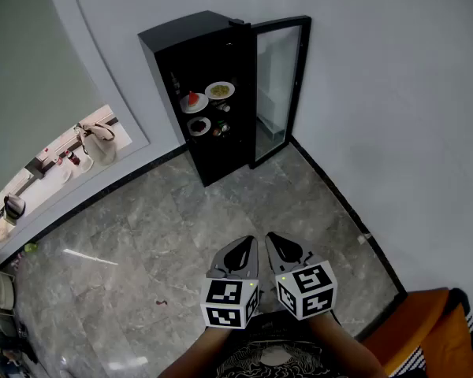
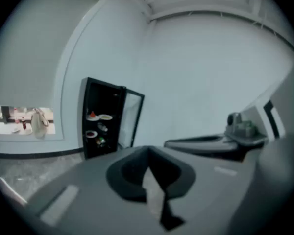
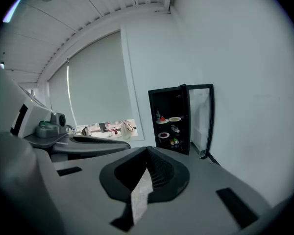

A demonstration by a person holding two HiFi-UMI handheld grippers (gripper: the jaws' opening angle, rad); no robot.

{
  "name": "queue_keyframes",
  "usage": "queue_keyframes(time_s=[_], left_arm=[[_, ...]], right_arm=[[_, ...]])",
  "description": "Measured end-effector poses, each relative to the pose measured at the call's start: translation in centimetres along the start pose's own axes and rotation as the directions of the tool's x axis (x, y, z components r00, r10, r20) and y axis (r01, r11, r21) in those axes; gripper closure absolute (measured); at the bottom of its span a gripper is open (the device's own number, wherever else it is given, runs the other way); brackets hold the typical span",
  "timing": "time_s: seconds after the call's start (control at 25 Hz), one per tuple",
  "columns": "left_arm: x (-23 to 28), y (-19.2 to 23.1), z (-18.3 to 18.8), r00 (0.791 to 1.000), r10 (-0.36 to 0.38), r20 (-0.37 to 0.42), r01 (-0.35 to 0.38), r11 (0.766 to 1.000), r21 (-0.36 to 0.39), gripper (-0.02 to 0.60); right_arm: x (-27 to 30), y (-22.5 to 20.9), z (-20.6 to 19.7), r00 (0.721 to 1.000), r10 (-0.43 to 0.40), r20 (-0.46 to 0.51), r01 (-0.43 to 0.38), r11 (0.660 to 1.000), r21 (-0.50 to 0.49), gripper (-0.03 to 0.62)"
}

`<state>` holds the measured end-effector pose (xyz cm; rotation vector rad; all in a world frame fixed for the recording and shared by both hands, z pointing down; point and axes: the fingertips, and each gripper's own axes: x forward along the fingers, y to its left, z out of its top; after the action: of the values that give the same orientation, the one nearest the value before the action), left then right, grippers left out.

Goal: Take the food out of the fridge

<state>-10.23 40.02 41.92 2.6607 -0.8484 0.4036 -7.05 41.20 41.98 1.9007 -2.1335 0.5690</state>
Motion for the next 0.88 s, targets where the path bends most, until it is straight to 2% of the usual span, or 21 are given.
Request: queue_keyframes(time_s=[0.48, 0.88], left_arm=[[2.0, 1.8, 0.4, 1.000, 0.000, -0.016, 0.000, 1.000, -0.007, 0.597], [9.5, 6.3, 2.9, 0.998, 0.046, -0.040, -0.049, 0.997, -0.062, 0.598]], right_arm=[[2.8, -1.1, 0.7, 1.000, 0.018, 0.004, -0.018, 0.998, 0.062, 0.592], [10.5, -5.7, 3.7, 0.995, 0.098, -0.018, -0.097, 0.994, 0.050, 0.592]])
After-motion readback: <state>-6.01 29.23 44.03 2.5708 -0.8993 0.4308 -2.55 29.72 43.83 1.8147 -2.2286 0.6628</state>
